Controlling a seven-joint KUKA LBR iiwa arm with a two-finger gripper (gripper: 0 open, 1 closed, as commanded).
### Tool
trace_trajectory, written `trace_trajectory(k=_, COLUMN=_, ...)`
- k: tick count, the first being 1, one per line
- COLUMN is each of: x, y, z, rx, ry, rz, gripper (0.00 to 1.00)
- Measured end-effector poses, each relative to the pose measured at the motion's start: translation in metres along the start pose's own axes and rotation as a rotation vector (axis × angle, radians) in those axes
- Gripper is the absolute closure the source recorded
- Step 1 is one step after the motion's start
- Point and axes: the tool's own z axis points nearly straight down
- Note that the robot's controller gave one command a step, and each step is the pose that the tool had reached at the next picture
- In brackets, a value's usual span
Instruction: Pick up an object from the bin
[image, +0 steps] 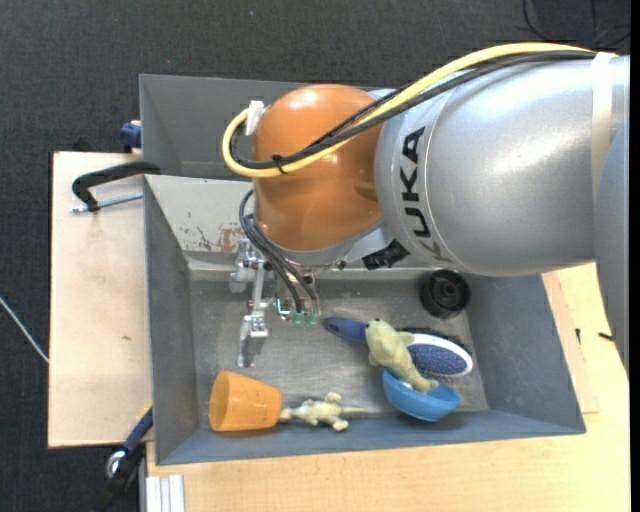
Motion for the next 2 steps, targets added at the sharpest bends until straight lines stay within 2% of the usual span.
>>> trace_trajectory(k=1, x=0.014, y=-0.025, z=0.124, rx=-0.004, ry=-0.017, rz=-0.196, gripper=0.00)
trace_trajectory(k=2, x=0.019, y=-0.002, z=0.113, rx=-0.003, ry=-0.014, rz=-0.293, gripper=0.00)
